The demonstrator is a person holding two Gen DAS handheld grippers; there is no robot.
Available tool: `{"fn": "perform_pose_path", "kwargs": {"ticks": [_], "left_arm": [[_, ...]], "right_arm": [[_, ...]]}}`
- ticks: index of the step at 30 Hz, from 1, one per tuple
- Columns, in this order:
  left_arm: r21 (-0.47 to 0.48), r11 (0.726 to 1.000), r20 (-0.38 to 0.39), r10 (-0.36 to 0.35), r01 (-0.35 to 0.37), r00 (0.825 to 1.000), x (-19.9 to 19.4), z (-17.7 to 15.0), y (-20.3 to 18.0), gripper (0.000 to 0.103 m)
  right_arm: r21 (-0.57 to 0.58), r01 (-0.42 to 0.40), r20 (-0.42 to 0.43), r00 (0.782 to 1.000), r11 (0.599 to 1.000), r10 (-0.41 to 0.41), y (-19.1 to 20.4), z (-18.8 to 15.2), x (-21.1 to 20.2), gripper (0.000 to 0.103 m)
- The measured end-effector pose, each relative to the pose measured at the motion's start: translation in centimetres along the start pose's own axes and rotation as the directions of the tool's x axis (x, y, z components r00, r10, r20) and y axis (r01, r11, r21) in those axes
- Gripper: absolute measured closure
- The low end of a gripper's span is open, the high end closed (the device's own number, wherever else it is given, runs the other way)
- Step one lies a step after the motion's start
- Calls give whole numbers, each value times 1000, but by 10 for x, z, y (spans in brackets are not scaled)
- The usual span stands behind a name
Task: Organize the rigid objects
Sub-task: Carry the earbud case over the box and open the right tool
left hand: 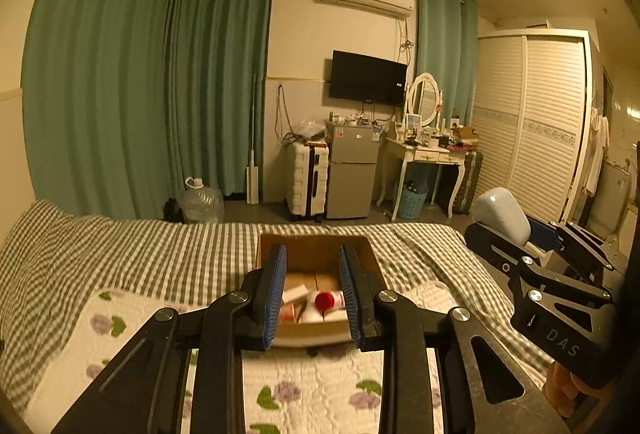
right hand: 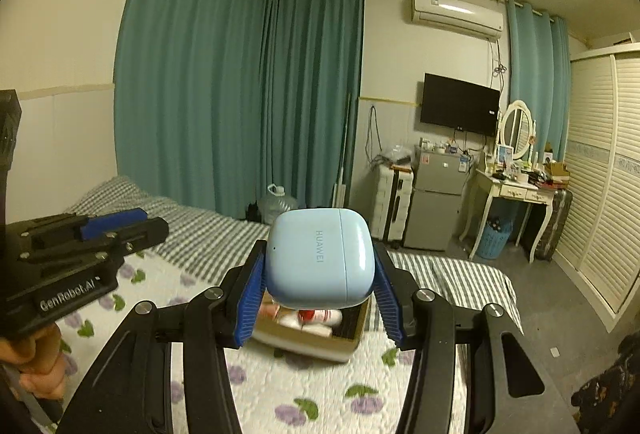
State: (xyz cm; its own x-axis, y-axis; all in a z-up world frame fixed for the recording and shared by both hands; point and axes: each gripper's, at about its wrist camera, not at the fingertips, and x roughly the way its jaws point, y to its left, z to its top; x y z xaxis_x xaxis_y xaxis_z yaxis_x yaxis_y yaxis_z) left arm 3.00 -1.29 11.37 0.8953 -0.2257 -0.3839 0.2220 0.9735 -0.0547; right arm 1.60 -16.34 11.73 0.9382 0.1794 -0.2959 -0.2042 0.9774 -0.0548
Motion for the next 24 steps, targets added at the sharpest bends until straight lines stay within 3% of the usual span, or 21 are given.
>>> {"fn": "perform_pose_path", "kwargs": {"ticks": [6, 13, 24], "left_arm": [[-8, 1000, 10, 11, -11, 1000, 40, 18, 1, 75], [24, 1000, -47, 15, -14, 999, 102, 15, 8, 75], [35, 999, -169, 22, -16, 985, 212, -25, 18, 75]], "right_arm": [[60, -21, 0, 1000, 998, 21, -12, 14, 38, 53], [75, -6, -46, 999, 997, 10, -25, 9, 96, 53], [59, 6, -200, 980, 998, 6, -36, -41, 207, 53]]}}
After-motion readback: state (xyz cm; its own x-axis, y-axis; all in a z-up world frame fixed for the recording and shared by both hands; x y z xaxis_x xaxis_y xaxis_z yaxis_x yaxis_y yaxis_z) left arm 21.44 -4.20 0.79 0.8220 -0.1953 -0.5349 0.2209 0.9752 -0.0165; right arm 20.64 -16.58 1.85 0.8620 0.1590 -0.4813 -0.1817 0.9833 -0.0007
